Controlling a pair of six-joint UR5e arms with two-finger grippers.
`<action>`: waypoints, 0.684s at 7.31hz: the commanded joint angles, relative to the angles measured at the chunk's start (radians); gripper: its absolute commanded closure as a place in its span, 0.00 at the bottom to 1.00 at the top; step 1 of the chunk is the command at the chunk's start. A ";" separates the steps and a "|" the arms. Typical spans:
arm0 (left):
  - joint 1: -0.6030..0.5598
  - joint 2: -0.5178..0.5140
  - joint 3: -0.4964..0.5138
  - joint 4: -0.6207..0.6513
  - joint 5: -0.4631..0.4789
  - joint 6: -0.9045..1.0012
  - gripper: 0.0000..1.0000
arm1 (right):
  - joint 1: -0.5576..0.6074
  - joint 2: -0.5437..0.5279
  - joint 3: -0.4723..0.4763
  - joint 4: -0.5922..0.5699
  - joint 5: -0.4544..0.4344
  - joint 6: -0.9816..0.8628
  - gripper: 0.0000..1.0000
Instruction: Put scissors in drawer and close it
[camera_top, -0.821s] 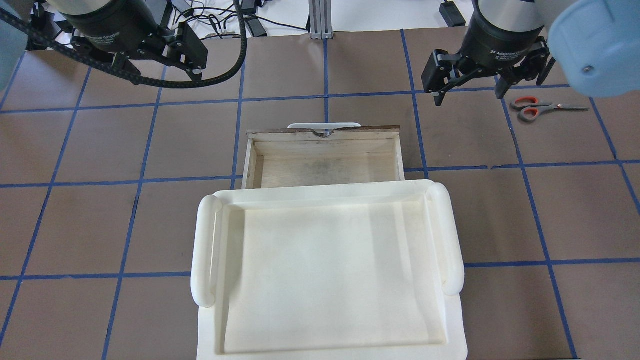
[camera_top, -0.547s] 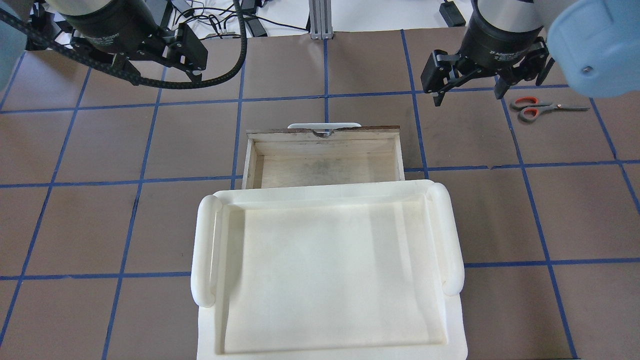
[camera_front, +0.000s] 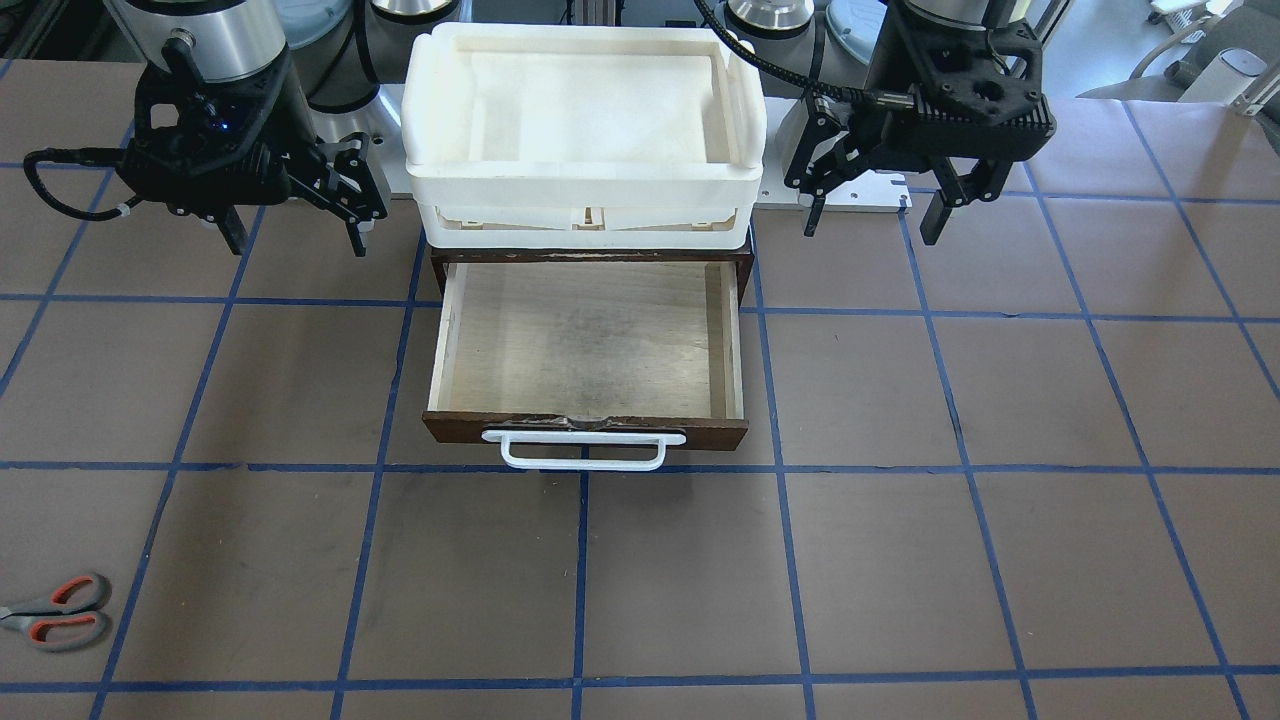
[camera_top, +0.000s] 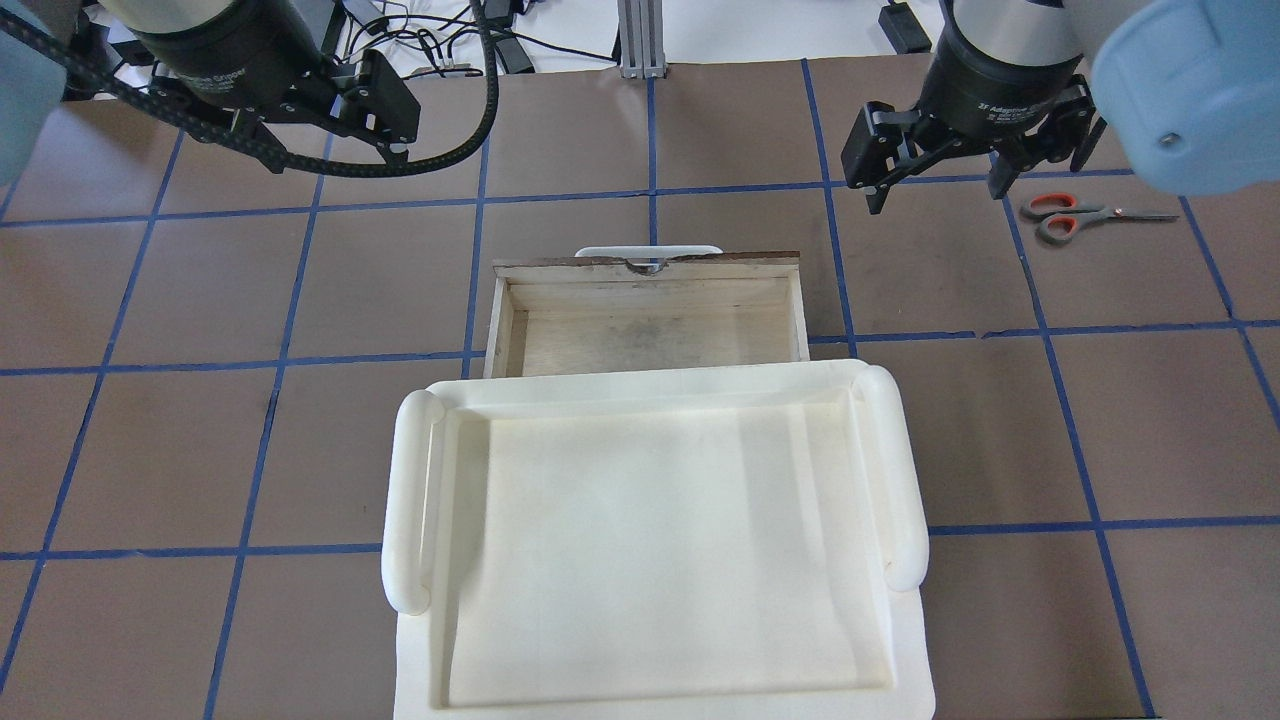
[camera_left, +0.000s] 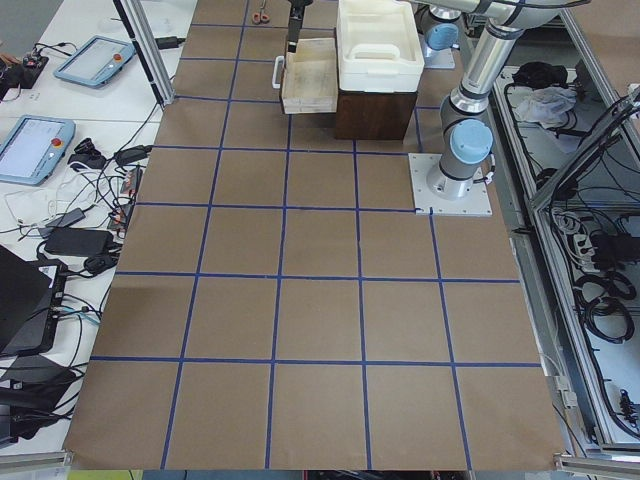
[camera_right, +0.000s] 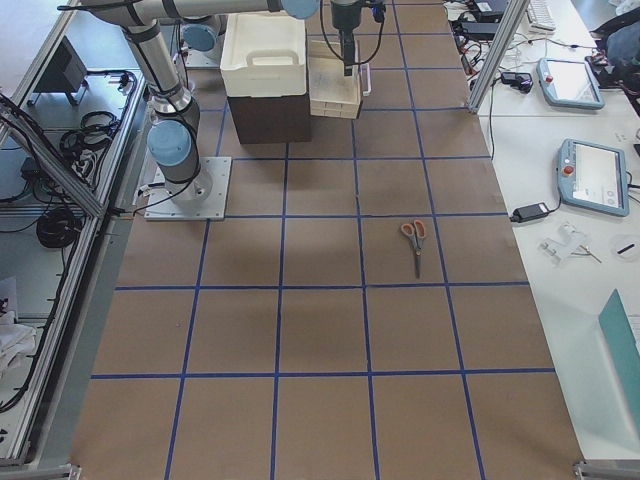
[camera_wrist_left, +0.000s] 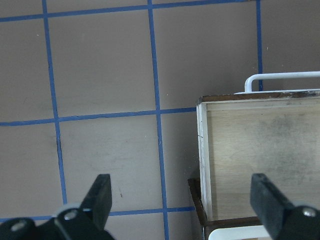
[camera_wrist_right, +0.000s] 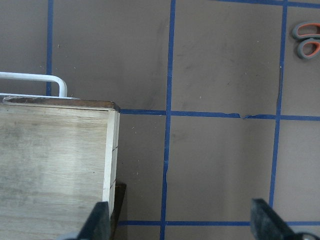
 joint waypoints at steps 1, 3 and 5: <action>-0.001 -0.005 -0.001 0.000 0.000 0.000 0.00 | -0.003 0.002 0.000 -0.001 -0.011 -0.007 0.00; -0.001 -0.005 -0.005 0.000 -0.001 0.000 0.00 | -0.015 0.005 0.000 -0.019 0.000 -0.068 0.00; -0.001 -0.005 -0.005 0.002 -0.004 0.000 0.00 | -0.043 0.006 0.000 -0.017 0.000 -0.096 0.00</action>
